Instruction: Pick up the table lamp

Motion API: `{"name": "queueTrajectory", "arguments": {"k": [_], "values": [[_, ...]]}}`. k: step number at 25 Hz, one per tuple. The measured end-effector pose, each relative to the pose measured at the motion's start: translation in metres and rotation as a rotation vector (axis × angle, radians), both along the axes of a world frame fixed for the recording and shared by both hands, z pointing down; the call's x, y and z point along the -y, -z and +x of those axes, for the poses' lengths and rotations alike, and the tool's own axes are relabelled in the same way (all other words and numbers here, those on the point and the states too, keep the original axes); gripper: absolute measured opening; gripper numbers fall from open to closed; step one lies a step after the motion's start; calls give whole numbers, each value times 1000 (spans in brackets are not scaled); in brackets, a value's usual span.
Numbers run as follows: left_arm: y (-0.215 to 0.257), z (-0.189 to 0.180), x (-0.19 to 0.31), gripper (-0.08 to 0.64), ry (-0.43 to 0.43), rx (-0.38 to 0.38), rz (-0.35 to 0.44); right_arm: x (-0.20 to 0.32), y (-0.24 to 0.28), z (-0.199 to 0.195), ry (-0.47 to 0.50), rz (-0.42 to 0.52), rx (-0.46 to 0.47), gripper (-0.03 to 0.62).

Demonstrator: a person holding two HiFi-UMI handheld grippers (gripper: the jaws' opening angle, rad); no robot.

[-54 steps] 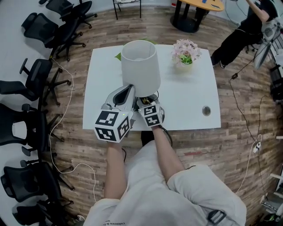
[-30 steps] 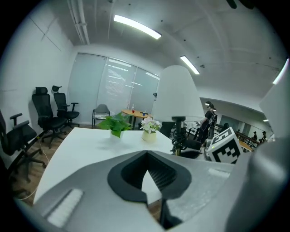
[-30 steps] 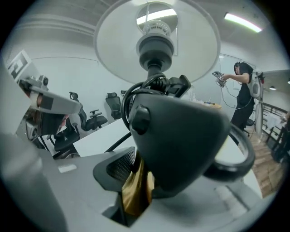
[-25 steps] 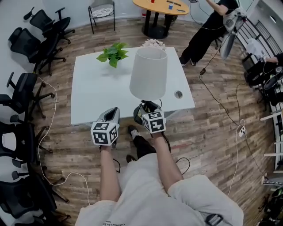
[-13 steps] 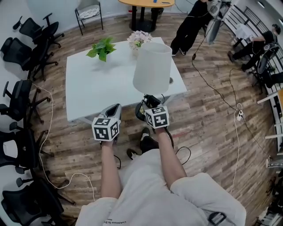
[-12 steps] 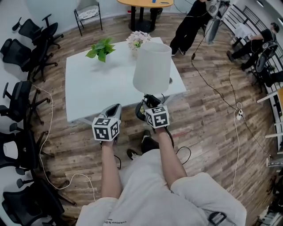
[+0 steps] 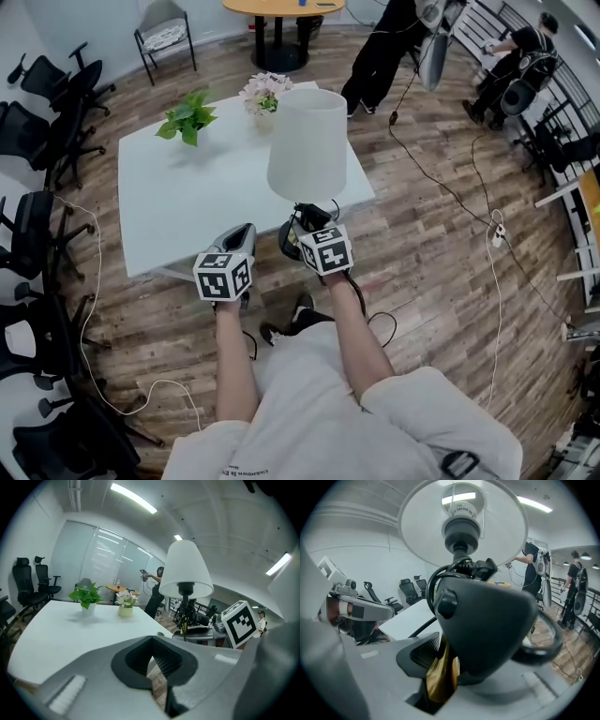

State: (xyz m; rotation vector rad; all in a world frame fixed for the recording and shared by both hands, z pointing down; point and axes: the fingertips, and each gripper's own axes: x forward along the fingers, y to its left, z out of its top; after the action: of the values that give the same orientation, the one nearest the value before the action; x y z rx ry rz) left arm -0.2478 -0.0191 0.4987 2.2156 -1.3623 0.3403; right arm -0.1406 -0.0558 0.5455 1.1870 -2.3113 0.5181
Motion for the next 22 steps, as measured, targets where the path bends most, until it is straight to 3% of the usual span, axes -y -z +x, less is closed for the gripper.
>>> {"name": "queueTrajectory", "arguments": {"k": [13,22], "values": [[-2,63,39,2,-46,72,8,42,-5,41,-3,10,27,135],[4,64,60,2,-59,92,23,65,2,38,4,42,36,135]]}}
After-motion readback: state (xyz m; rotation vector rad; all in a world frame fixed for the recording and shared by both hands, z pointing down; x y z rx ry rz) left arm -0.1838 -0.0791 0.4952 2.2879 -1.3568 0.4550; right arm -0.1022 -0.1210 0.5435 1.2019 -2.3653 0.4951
